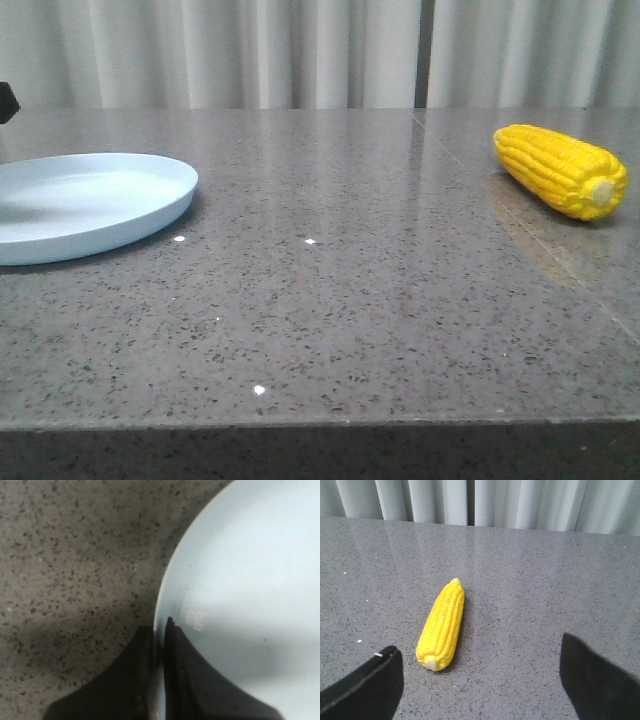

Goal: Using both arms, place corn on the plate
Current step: 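Push the pale blue plate with the left gripper toward the table center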

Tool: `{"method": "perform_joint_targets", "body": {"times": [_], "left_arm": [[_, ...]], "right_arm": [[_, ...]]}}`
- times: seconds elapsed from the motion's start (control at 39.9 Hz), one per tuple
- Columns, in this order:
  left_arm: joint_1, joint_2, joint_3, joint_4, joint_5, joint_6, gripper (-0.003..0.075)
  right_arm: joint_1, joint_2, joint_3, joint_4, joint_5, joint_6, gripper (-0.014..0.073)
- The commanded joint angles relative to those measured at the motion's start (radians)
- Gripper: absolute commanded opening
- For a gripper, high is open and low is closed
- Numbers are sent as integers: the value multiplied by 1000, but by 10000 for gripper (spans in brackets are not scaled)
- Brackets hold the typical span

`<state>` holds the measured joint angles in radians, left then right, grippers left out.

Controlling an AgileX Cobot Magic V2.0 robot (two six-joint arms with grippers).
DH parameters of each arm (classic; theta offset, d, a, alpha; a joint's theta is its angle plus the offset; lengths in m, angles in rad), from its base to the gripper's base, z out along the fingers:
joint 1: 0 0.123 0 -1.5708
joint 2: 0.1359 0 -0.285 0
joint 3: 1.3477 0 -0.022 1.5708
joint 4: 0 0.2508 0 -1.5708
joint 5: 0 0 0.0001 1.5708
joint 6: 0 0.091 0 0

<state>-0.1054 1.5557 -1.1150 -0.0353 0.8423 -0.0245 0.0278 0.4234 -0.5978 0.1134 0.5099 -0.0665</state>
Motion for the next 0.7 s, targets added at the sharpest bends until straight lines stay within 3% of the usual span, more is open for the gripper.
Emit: {"method": "perform_joint_targets", "body": {"times": [0.0, 0.23, 0.48, 0.68], "left_arm": [[-2, -44, -34, -64, -10, -2, -20], [-46, -64, -105, -413, -21, 132, -20], [-176, 9, -114, -462, -93, 122, -20], [-202, 77, -114, -462, -132, 95, -18]], "right_arm": [[-8, 13, -35, 7, -72, -7, 654], [-8, 13, -35, 7, -71, -7, 654], [-8, 13, -35, 7, -71, -7, 654], [-8, 13, -35, 7, -71, -7, 654]]}}
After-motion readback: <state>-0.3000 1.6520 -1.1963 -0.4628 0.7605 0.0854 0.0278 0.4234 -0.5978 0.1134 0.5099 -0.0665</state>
